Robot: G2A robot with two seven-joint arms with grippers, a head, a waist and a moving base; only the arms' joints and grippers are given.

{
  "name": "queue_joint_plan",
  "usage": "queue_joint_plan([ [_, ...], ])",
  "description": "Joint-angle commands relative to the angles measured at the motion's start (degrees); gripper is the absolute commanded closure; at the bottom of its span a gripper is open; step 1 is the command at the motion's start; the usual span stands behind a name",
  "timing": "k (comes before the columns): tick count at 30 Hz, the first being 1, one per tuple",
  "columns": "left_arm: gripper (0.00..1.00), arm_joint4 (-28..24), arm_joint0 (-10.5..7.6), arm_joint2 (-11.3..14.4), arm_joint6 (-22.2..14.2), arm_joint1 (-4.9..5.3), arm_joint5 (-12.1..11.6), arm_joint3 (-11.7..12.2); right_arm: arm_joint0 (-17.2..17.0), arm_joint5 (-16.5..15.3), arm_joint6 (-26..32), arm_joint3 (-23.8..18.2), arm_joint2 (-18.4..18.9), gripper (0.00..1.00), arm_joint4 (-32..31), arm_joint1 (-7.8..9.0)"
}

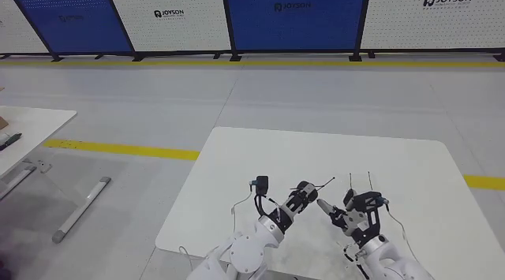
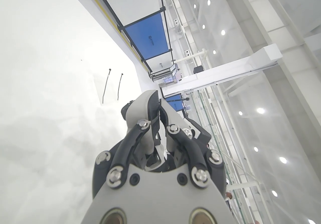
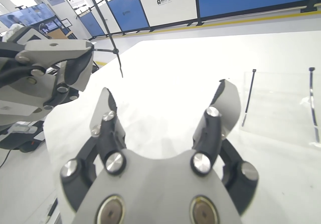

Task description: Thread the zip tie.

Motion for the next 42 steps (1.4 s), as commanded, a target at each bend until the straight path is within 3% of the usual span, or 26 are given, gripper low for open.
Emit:
queue_joint_plan([
  [1, 1.0, 0.19, 0.03, 0.12, -0.06, -0.01, -0.04, -0.02, -0.03, -0.31, 0.15, -0.38, 0.01, 0.75, 0.14, 0.0],
  [5, 1.0, 0.47, -0.06, 0.3, -0.05, -0.05, 0.05, 0.08, -0.13, -1.18, 0.57, -1.28, -0.01, 0.71, -0.01, 0.03],
  [18, 1.0, 0.84, -0.1, 0.29, -0.04, -0.1, 0.22, -0.01, 0.62, -4.32, 3.3, -1.86, -0.38, 0.75, 1.6, 0.03],
  [26, 1.0, 1.1, -0.19, 0.43, -0.75, -0.1, 0.43, -0.08, 0.74, -4.41, 3.05, -2.26, -0.28, 0.73, 2.04, -0.01],
  [33, 1.0, 1.43, -0.07, 0.45, -1.33, -0.05, 0.35, -0.26, 1.17, -4.44, 2.91, -1.84, -0.4, 0.84, 2.42, -0.09],
  [42, 1.0, 1.75, 0.05, 0.49, -1.74, 0.0, 0.43, -0.45, 1.72, -4.67, 2.98, -1.48, -0.74, 0.82, 2.35, -0.2],
])
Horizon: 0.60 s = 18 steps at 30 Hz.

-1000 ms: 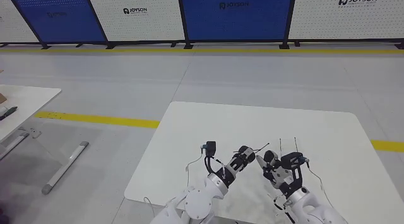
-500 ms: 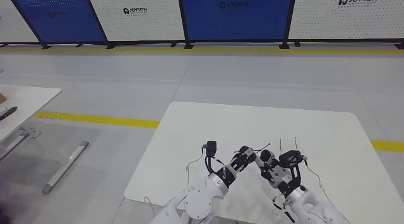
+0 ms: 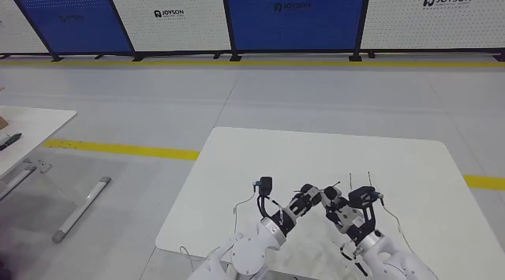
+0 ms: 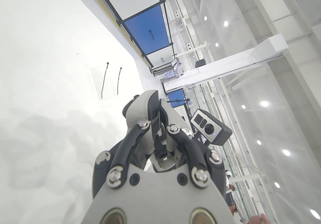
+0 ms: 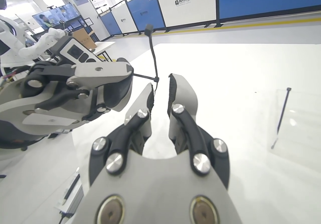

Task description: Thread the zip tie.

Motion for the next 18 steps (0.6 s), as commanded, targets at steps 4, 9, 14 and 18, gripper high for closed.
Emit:
queue_joint_plan([
  [4, 1.0, -0.04, -0.04, 0.06, -0.15, -0.01, 0.01, 0.0, 0.1, 0.02, 0.0, 0.07, -0.07, 0.89, -0.03, -0.03],
  [9, 1.0, -0.14, -0.06, 0.09, 0.01, -0.04, -0.19, 0.04, 0.16, 0.11, 0.07, 0.19, 0.01, 1.0, 0.14, -0.05],
  [14, 1.0, -0.17, -0.16, 0.19, 0.11, -0.07, -0.26, 0.1, 0.19, -0.03, 0.08, 0.36, 0.11, 1.0, 0.18, -0.05],
  [18, 1.0, -0.25, -0.26, 0.29, 0.36, -0.13, -0.62, 0.1, 0.28, -0.25, 0.16, 0.69, 0.17, 1.0, 0.19, -0.04],
])
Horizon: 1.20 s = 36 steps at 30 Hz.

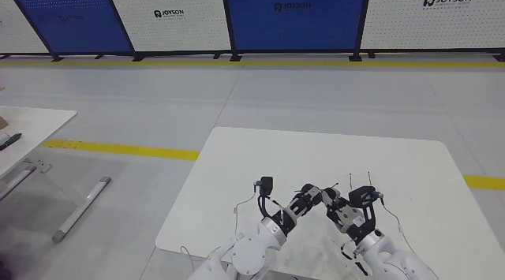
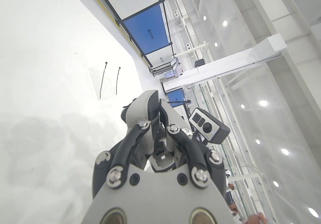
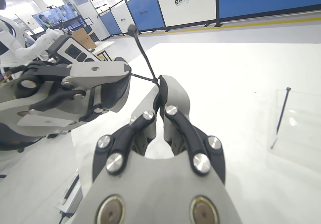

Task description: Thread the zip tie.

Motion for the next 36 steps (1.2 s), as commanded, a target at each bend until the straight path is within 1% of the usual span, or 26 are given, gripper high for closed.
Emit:
queue_joint_plan([
  [1, 1.0, -0.02, -0.03, 0.06, 0.08, -0.02, -0.16, -0.01, 0.06, -0.12, 0.04, 0.19, 0.01, 1.0, 0.04, 0.0],
  [14, 1.0, -0.08, 0.3, 0.11, -0.22, 0.0, -1.16, -0.73, 0.68, -0.22, 0.46, 0.98, -0.67, 1.0, 0.16, 0.14],
  [27, 1.0, 0.1, 0.32, 0.21, -0.56, 0.02, -1.09, -1.42, 1.21, -0.22, 0.66, 1.86, -1.37, 1.0, -0.43, 0.74],
  [36, 1.0, 0.32, 1.24, -0.61, -0.83, 0.29, -1.69, -2.93, 2.0, -0.22, 0.73, 3.07, -2.14, 1.0, -0.52, 0.78],
])
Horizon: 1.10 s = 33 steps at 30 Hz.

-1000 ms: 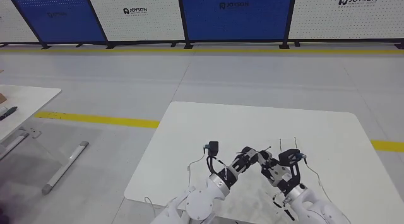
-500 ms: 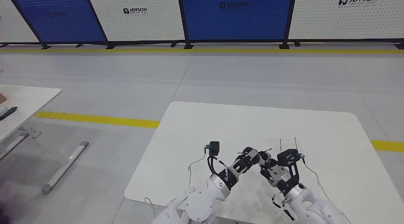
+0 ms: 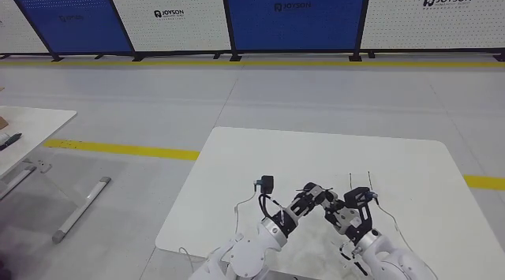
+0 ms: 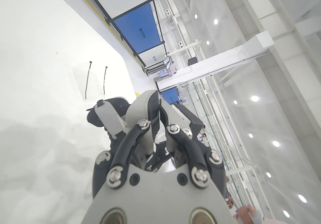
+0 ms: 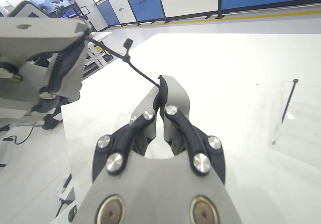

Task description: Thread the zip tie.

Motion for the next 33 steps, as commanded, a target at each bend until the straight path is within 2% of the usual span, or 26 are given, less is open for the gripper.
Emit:
queue_joint_plan([
  [1, 1.0, 0.0, 0.2, -0.17, -0.11, 0.06, -0.06, -0.24, 0.15, 0.0, 0.02, 0.21, -0.13, 1.0, -0.06, -0.02],
  [15, 1.0, -0.33, 0.6, -0.96, -0.23, 0.26, -0.04, -0.67, 0.82, 0.26, -0.04, 1.28, -0.72, 1.0, -0.02, -0.3],
  [16, 1.0, -0.1, 0.47, -1.07, 0.44, 0.23, 0.65, -0.42, 0.84, 0.26, -0.09, 1.34, -0.69, 0.81, 0.29, -0.33],
  [17, 1.0, 0.29, 0.3, -1.07, 1.22, 0.18, 1.11, -0.31, 0.84, 0.34, -0.27, 1.35, -0.62, 0.52, 0.6, -0.36],
  [18, 1.0, 0.6, 0.14, -0.97, 1.93, 0.12, 1.43, -0.06, 0.76, 0.36, -0.64, 1.3, -0.46, 0.0, 1.06, -0.38],
  [26, 1.0, -1.26, -1.02, -1.08, 3.27, -0.23, 2.2, 1.64, -2.68, 0.0, -5.86, -1.02, 3.57, 0.0, 5.0, 0.31],
  [33, 1.0, -2.08, -0.69, -2.44, 4.26, -0.16, 2.2, 2.1, -9.08, 0.0, -15.02, -4.74, 10.1, 0.0, 12.76, 1.91],
])
